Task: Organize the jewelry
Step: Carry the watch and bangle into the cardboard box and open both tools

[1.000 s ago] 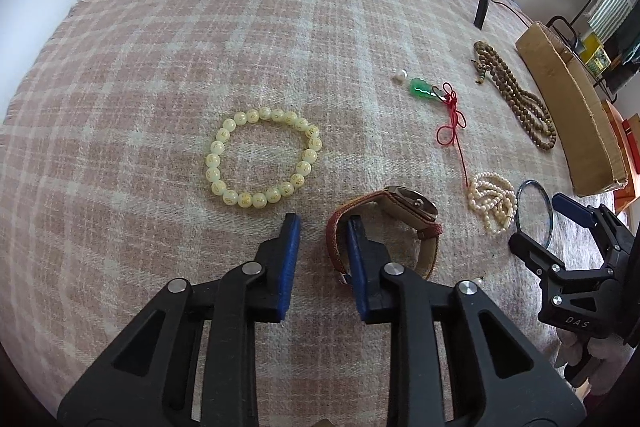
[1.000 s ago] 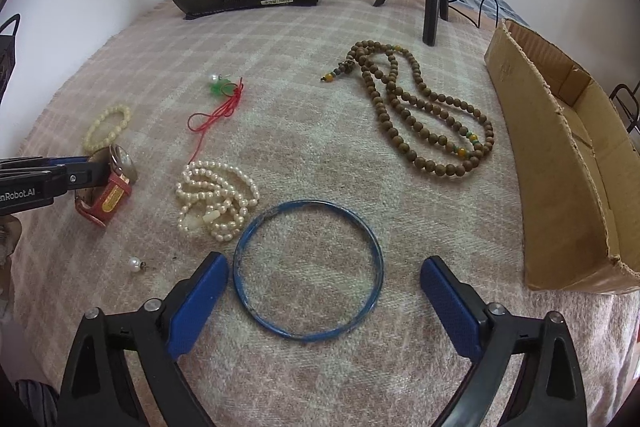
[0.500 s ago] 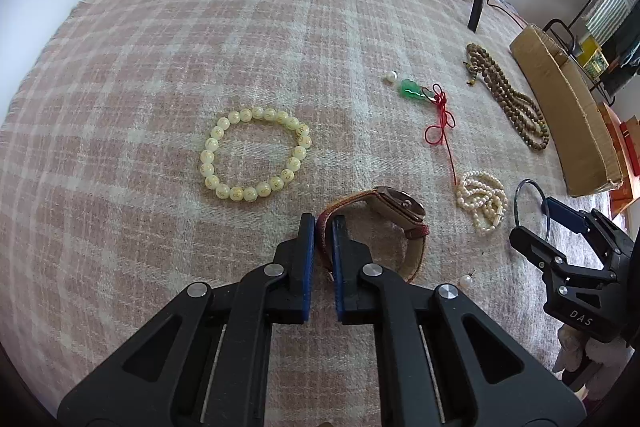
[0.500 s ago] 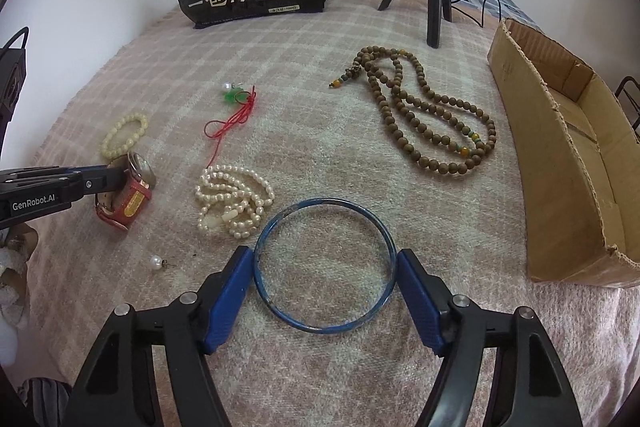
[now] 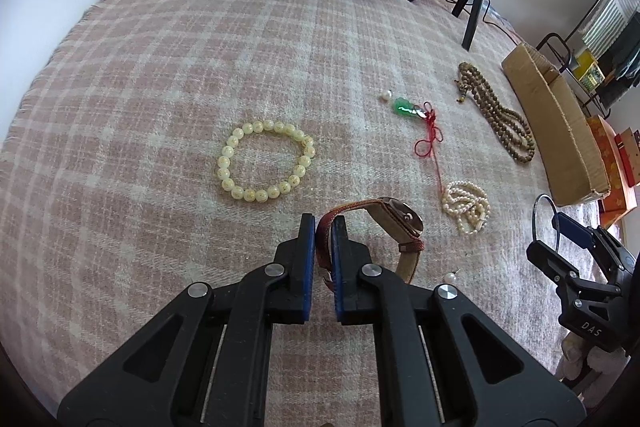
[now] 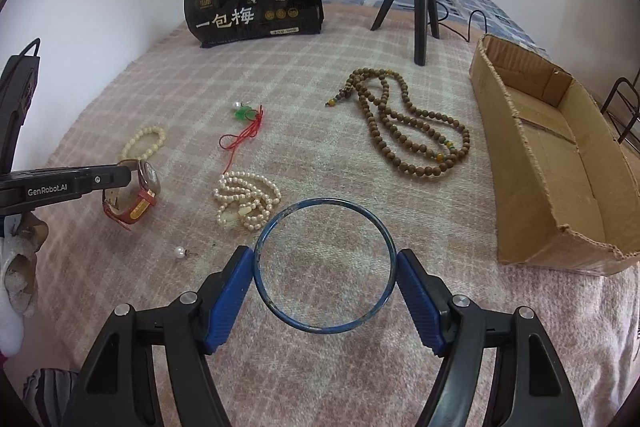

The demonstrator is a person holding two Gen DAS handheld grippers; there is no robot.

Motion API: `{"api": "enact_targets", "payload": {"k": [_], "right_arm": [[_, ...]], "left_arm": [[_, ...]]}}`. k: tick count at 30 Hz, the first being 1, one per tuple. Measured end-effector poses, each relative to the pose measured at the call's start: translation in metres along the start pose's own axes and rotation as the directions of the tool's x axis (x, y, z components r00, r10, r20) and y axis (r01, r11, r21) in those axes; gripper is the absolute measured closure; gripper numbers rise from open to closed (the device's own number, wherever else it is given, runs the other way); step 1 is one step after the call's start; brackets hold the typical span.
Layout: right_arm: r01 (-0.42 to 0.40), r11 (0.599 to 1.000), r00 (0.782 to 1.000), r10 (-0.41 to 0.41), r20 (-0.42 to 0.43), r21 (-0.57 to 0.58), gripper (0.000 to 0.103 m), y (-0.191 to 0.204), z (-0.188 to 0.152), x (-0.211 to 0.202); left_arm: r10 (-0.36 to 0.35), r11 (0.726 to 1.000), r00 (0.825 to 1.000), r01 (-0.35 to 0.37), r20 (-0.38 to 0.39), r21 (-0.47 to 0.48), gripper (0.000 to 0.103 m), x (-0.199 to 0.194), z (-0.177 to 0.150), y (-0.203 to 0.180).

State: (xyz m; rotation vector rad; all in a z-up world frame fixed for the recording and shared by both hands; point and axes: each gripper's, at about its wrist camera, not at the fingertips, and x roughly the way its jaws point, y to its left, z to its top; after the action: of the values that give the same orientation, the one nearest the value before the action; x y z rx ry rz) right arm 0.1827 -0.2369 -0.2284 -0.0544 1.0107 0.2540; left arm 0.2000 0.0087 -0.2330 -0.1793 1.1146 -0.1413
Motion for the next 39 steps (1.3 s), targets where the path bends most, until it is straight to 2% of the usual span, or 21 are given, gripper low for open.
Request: {"api": "enact_targets", "payload": {"k": [11,19,30,39], "right_arm": [[0.013,0.999,0.996,-0.017,0.089,0.051,0.028,-0.028,0.003,-0.045],[0.056,0.995,0.989,-0.067,0.129,0.085,0.028,-0.059,0.008,-0.069],[0.123,0.980,0.977,-0.147,0.154,0.156,0.028,-0.119,0.009,-0.090],[0.176,0.967,0.968,-0.204,0.148,0.185,0.028,-0.159,0.015,-0.091]], "left_arm": [[-0.049,0.997,0.998,0.046,0.050,0.060,0.097,-0.022,0.018,-0.037],[-0.091,0.990,0.994,0.084,0.062,0.112,0.097,-0.023,0.034,-0.077],[-0.160,0.969,0.983,0.141,0.085,0.203,0.097,-0.018,0.065,-0.152],[-0.215,0.949,0.972,0.185,0.094,0.256,0.097,0.001,0.101,-0.216]]}}
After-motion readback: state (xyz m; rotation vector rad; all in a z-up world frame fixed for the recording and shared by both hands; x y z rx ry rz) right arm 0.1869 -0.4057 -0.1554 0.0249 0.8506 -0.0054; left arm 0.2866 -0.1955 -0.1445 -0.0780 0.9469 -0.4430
